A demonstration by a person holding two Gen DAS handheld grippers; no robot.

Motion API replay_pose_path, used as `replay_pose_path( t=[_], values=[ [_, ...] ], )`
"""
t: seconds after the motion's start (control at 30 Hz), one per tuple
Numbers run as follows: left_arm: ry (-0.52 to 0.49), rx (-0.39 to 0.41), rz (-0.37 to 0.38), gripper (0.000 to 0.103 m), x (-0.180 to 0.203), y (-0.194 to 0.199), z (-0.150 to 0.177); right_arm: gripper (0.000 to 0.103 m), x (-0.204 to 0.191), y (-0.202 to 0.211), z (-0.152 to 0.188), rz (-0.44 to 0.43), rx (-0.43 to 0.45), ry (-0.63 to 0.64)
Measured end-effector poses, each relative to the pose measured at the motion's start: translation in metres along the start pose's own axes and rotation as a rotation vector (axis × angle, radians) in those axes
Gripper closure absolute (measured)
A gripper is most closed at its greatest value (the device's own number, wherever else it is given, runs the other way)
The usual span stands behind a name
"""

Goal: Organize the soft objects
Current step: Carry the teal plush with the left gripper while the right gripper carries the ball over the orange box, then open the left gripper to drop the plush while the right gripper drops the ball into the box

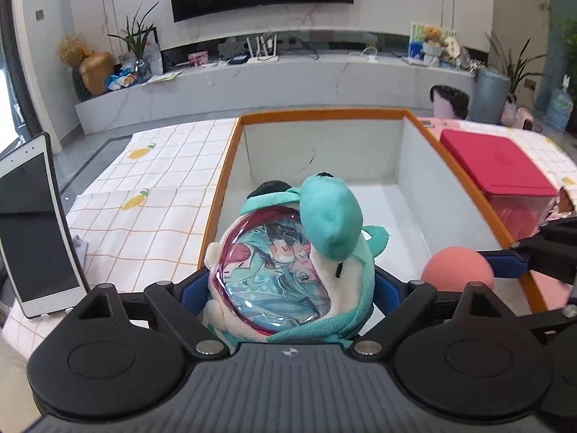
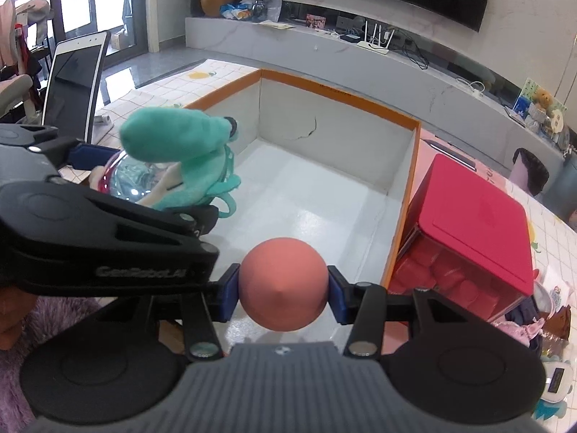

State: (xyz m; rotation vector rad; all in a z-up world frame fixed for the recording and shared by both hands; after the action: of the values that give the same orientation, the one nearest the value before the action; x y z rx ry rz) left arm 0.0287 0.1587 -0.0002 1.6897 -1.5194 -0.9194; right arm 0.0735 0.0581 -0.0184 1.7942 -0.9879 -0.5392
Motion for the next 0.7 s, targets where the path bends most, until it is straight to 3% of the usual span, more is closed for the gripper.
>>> replay_pose_path(
  t=[0.33,0.7],
  values=[
    [0.097,0.048,0.136,0.000,-0.018,0.006,0.003,0.054,0.004,0.006,0.000,-0.020,-0.012,-0.008],
    [0.101,0.092,0.084,0.000,-0.017,0.012,0.006,0.052,0.003,0.008,0.001,0.007,-0.023,0.024]
  ],
)
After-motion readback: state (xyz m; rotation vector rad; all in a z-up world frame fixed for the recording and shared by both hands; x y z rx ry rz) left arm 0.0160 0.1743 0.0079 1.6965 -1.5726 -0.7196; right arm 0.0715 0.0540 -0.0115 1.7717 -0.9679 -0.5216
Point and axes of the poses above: each gripper's, at about its wrist camera, not at the fingertips, and y roughly against the way its jaws point, x to its right, z to its underside, the point moved 1 cm from there along -y, roughly the way its jaws point, and after that the axes turned 15 degrees about -x, right-handed, at the moved point
